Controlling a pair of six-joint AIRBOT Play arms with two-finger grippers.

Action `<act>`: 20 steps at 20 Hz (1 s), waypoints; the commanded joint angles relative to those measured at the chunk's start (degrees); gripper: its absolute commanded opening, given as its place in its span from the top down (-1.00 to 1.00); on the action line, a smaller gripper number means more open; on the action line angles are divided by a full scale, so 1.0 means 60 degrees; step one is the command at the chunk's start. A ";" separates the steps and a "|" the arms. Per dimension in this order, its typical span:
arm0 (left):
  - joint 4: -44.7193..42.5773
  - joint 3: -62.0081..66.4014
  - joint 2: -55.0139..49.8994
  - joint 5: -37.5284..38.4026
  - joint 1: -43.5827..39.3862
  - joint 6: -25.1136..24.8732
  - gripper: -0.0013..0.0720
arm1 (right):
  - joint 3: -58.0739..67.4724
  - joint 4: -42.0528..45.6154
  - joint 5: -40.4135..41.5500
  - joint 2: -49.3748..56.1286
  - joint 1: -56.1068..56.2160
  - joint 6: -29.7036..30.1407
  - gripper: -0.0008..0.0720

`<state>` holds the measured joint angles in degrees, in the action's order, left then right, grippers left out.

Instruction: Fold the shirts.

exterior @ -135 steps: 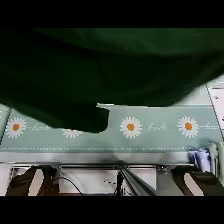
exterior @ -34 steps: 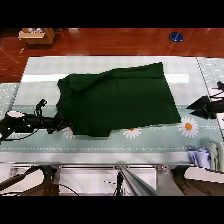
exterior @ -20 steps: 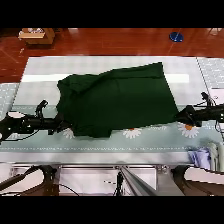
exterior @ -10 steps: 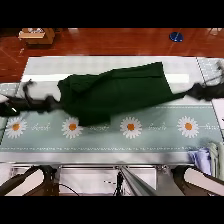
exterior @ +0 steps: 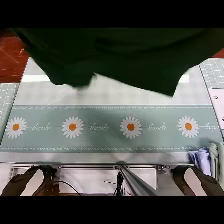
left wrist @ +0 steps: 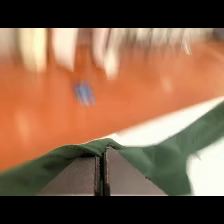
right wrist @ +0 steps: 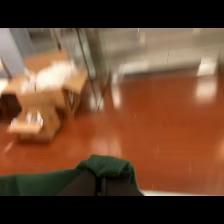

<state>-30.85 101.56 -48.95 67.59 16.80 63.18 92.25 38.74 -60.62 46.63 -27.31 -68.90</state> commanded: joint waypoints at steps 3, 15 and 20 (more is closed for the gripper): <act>-0.2488 0.2816 0.0994 0.0011 0.0000 0.1818 0.92 | 0.2076 0.1912 0.0004 -0.1279 -0.0004 -0.1832 0.90; -0.4991 0.2732 0.2182 0.6317 -0.0007 0.4000 0.92 | 0.3435 0.5096 -0.7621 -0.1698 0.0652 -0.2991 0.91; -0.4951 0.1224 0.1530 0.6313 -0.0004 0.3308 0.92 | 0.3213 0.6790 -0.7632 -0.0816 0.2346 -0.3071 0.91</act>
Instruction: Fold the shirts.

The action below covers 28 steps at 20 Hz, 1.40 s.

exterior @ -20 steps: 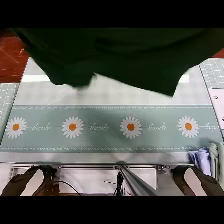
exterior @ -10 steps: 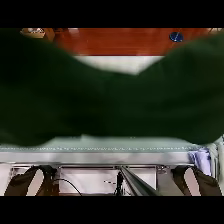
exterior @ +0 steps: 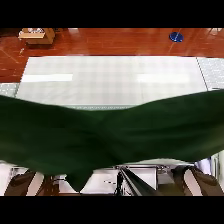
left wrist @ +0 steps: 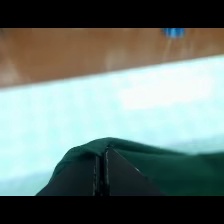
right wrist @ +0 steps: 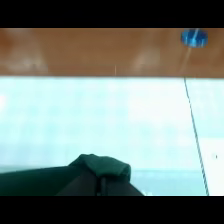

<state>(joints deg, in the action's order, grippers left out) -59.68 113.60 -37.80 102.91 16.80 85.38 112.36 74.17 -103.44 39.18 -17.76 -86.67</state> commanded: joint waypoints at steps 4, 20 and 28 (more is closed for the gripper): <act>-0.0127 -0.2889 -0.1137 0.0208 -0.0007 -0.0583 0.92 | -0.2484 0.1024 -0.0452 0.1100 0.0973 0.0164 0.91; 0.1078 -0.4342 -0.8386 -0.5785 -0.1818 -0.2157 0.92 | -0.4153 -0.0878 0.6747 0.7402 0.1013 0.0994 0.91; 0.1206 -0.4328 -1.0051 -0.8918 -0.2084 -0.2233 0.92 | -0.4153 -0.1818 1.0051 0.9005 0.1013 0.0947 0.91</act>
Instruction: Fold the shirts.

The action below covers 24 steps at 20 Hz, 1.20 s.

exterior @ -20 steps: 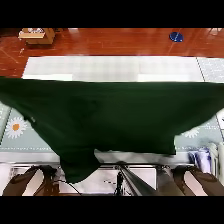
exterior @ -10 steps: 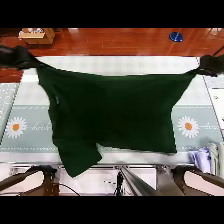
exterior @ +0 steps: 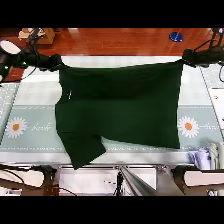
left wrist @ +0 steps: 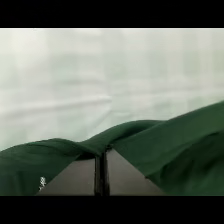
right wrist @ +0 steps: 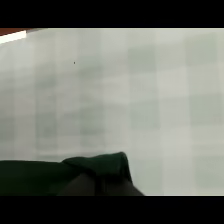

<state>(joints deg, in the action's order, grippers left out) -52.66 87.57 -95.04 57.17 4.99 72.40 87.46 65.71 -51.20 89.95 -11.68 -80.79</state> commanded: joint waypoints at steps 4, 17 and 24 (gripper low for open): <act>0.0532 0.0029 -0.0911 -0.2240 -0.0259 -0.0073 0.92 | -0.0004 -0.0987 0.1566 0.1195 0.0004 -0.0047 0.91; 0.0670 0.0040 -0.0896 -0.1934 -0.0331 -0.1894 0.92 | -0.0004 -0.0863 0.0178 0.1224 0.0018 0.0368 0.91; 0.0076 0.0036 -0.0780 0.2277 0.0339 -0.1151 0.92 | -0.0007 0.0368 -0.3111 0.0754 -0.0007 -0.0193 0.91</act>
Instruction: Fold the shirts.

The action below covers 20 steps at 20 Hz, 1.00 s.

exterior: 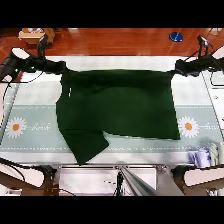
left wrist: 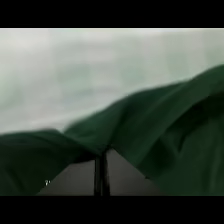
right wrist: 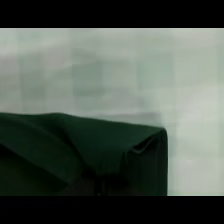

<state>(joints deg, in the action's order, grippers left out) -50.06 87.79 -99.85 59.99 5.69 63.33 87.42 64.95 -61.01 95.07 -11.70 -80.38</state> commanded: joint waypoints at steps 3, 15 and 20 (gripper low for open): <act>-0.1235 0.0000 -0.0022 0.2120 0.0266 0.0721 0.92 | 0.0000 0.1632 -0.1734 -0.0098 0.0000 -0.0820 0.91; -0.2164 -0.0004 -0.0291 0.2477 0.0164 0.1140 0.92 | -0.0069 0.1891 -0.2269 0.0561 0.0076 -0.1504 0.90; -0.2167 0.0000 -0.0637 0.2364 -0.0182 0.1311 0.51 | -0.0062 0.1730 -0.2310 0.0710 0.0073 -0.1625 0.56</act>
<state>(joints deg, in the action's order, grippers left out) -63.05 87.79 -102.69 74.11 5.43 70.19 87.02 76.44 -74.56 98.89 -11.27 -89.67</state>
